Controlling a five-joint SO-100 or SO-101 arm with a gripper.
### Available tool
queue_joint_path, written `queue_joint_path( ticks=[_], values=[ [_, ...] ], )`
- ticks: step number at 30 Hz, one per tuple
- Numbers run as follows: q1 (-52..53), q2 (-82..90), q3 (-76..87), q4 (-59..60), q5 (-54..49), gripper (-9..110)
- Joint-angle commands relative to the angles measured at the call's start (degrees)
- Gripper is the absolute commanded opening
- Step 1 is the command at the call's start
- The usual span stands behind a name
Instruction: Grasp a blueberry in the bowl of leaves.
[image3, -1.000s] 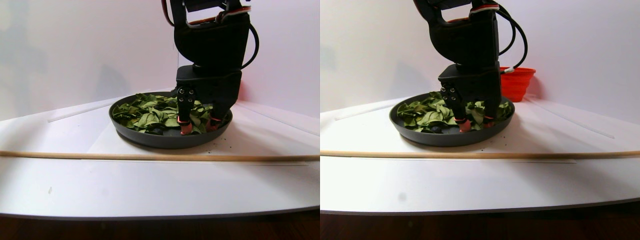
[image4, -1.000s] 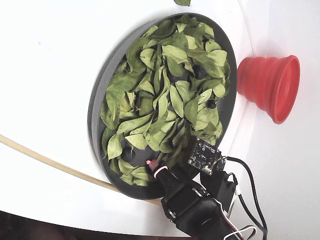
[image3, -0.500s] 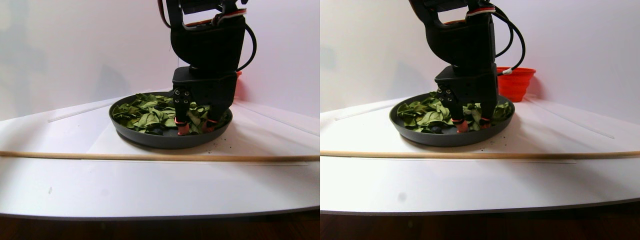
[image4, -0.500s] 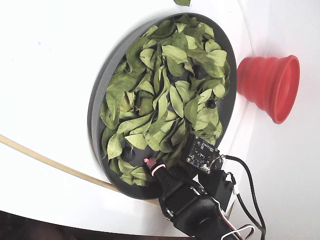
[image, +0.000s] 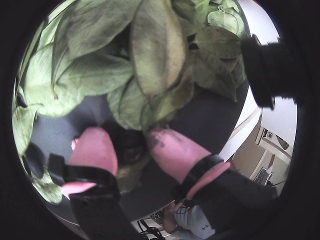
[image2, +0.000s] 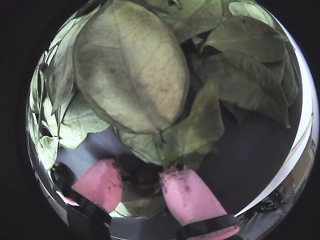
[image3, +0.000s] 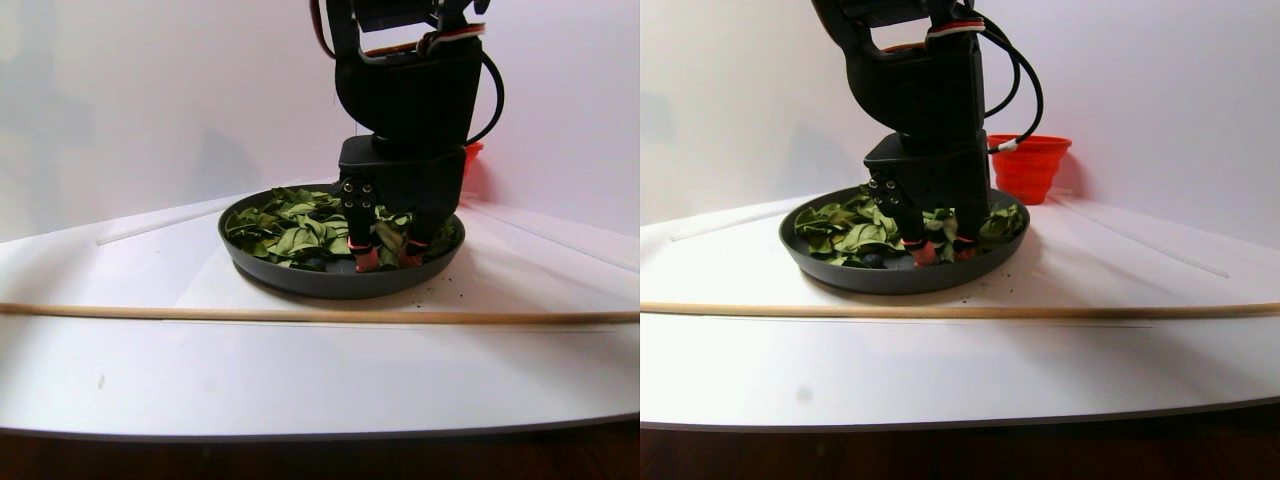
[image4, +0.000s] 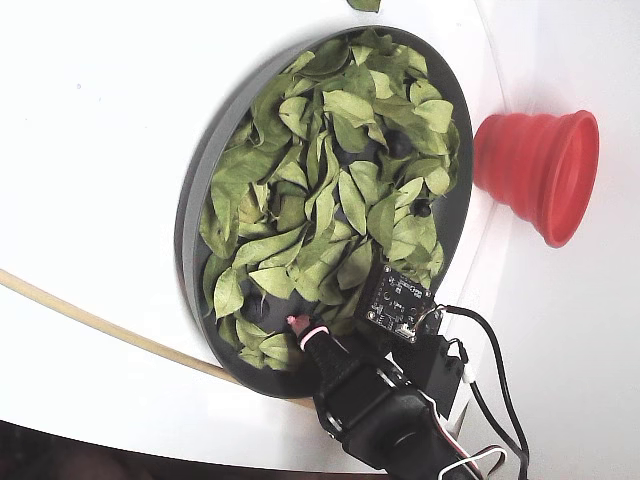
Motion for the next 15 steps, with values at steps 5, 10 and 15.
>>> queue_joint_path(
  ticks=[5,10,15],
  values=[
    [0.18,0.26,1.05,-0.53,-1.58,12],
    [0.44,0.09,1.41,-0.53,-2.20,11],
    [0.44,0.09,1.76,-0.53,-2.64,10]
  ],
)
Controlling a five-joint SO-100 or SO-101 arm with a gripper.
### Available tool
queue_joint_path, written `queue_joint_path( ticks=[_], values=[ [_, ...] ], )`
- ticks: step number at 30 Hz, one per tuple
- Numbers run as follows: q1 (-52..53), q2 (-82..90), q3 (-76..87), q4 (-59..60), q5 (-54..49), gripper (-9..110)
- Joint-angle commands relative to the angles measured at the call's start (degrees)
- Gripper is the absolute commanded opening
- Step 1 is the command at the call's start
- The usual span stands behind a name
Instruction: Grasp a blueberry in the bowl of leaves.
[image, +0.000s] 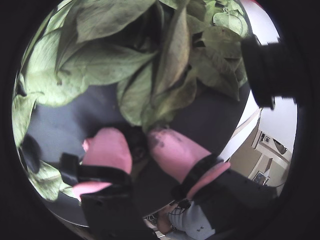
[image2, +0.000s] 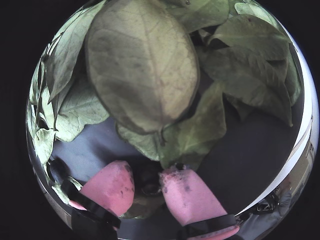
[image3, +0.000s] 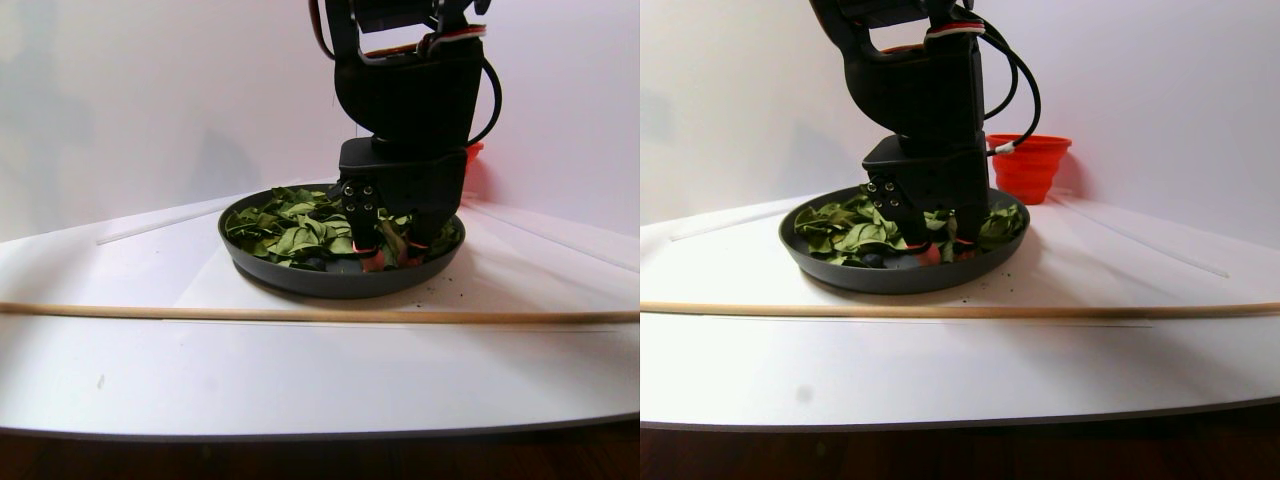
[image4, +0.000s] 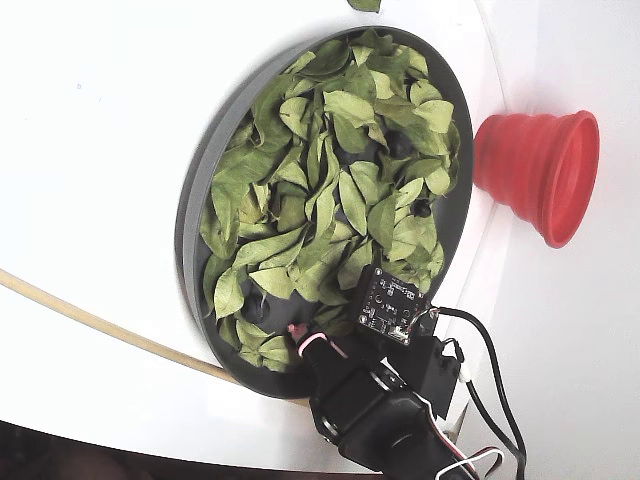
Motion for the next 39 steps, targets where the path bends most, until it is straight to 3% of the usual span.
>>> queue_joint_path(
  ticks=[1,32,39],
  values=[
    [0.44,0.26,0.70,-0.53,-0.35,10],
    [0.00,11.34,-2.99,2.20,-2.64,8],
    [-0.09,10.20,-1.76,2.37,-2.90,16]
  ],
)
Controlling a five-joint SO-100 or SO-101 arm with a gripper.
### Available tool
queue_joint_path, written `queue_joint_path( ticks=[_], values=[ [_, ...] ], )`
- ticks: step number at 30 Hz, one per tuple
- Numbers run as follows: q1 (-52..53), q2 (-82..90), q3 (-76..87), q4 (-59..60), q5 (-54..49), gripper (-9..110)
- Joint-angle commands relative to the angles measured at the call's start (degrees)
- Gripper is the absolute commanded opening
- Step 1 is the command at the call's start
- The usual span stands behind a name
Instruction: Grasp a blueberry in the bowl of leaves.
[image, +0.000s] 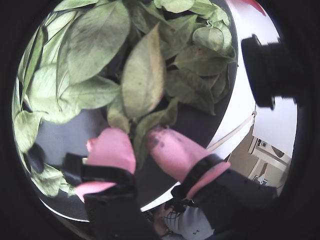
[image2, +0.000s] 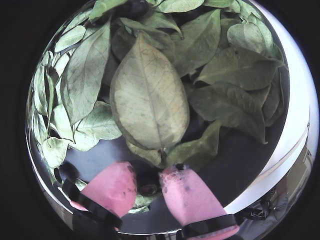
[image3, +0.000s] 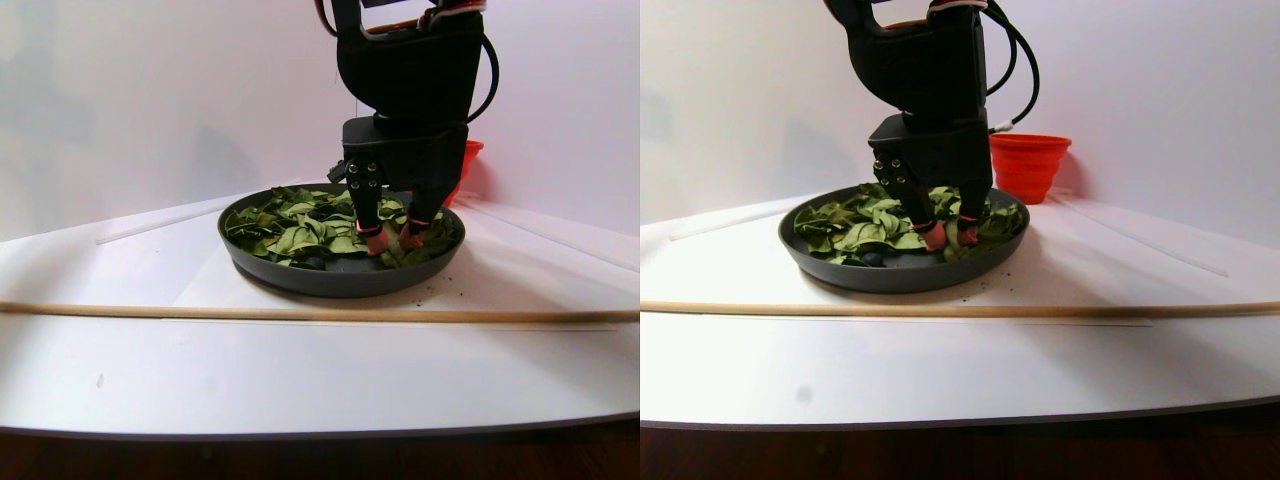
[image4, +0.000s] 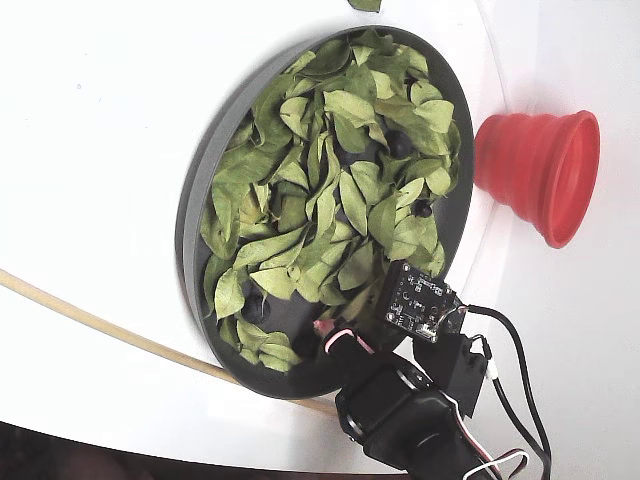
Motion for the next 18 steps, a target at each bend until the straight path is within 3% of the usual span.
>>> queue_joint_path(
  ticks=[1,18],
  values=[
    [-0.09,3.52,-0.09,-0.09,-0.79,17],
    [0.79,-3.16,-0.26,-0.09,-1.41,18]
  ],
)
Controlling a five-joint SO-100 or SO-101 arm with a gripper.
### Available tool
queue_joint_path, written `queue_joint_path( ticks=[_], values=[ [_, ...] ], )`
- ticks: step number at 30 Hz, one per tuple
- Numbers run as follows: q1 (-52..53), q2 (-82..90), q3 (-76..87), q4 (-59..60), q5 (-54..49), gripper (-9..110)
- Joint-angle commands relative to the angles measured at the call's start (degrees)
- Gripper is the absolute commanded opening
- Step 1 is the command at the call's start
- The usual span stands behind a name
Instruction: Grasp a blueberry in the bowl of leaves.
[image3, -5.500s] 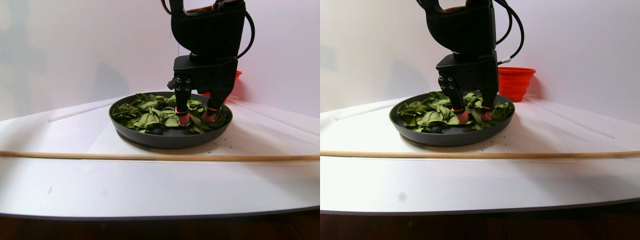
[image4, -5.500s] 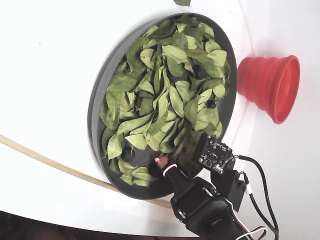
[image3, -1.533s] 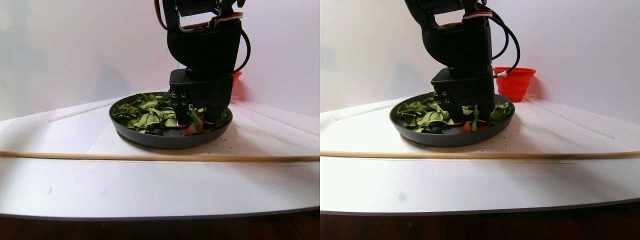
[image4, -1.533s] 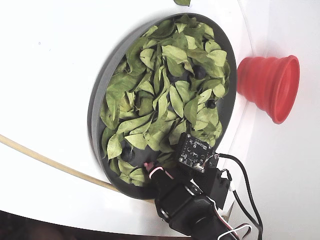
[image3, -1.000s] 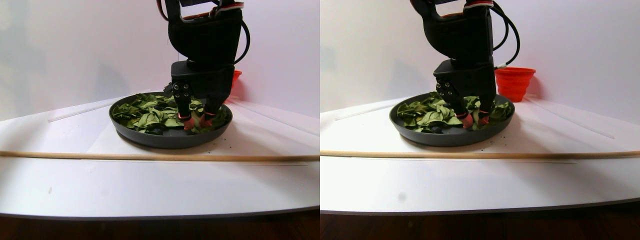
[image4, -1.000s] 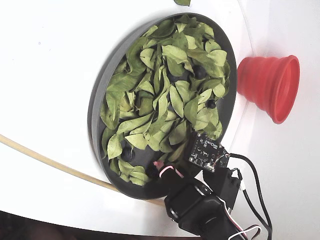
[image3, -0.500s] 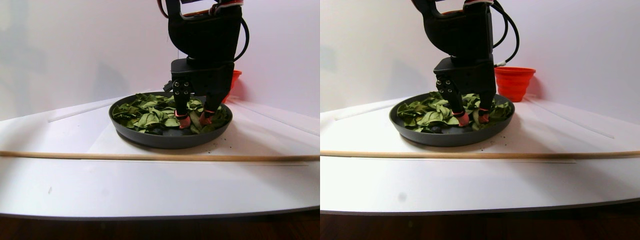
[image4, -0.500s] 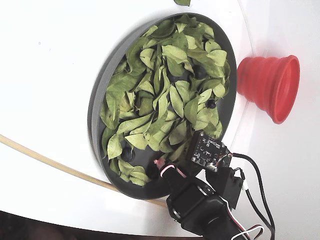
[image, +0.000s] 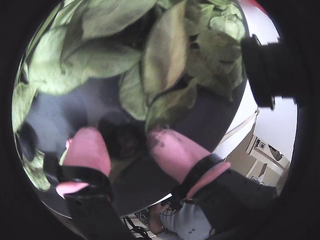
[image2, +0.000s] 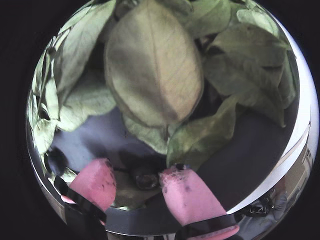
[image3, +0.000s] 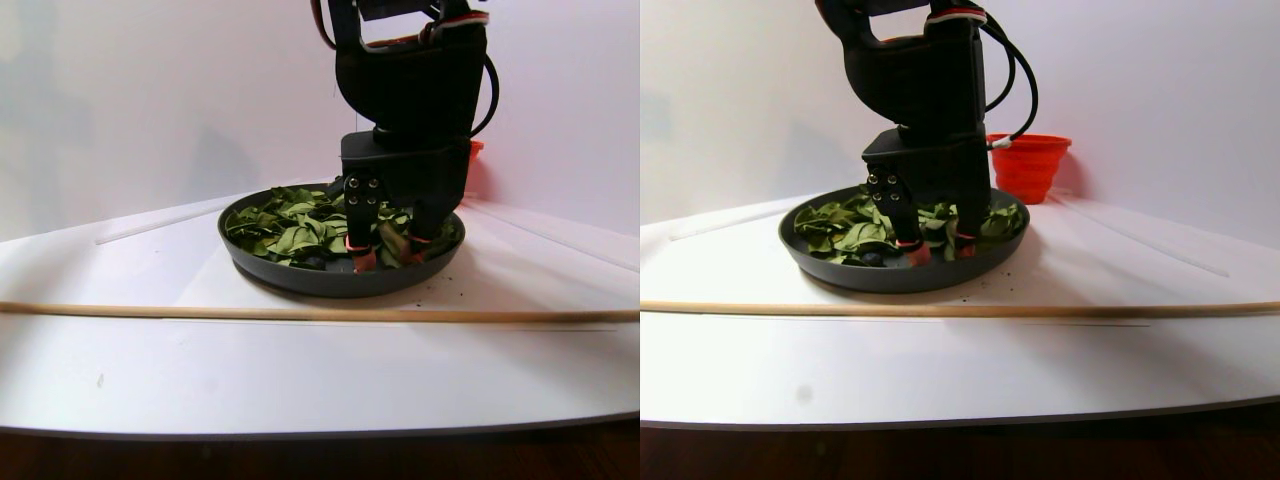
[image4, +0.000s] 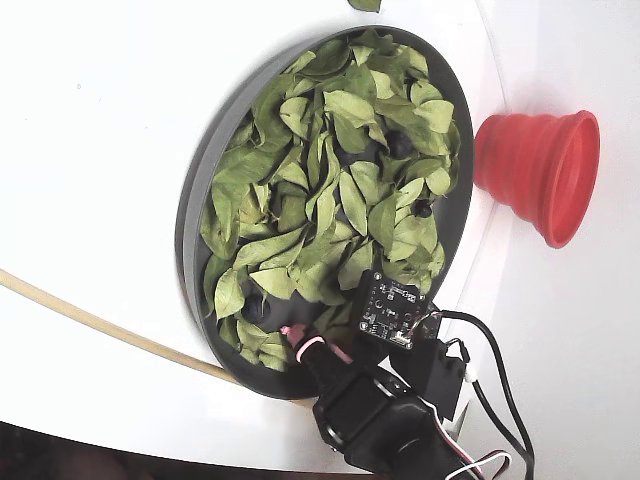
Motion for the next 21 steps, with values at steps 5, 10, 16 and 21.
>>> queue_joint_path(
  ticks=[5,10,16,21],
  values=[
    [1.14,-1.14,-1.05,-0.09,0.00,17],
    [1.58,-2.20,-1.76,-0.09,-0.26,15],
    [1.85,-3.52,-2.90,-0.18,-0.44,12],
    [2.02,-4.31,-3.69,-0.18,-0.70,10]
  ],
)
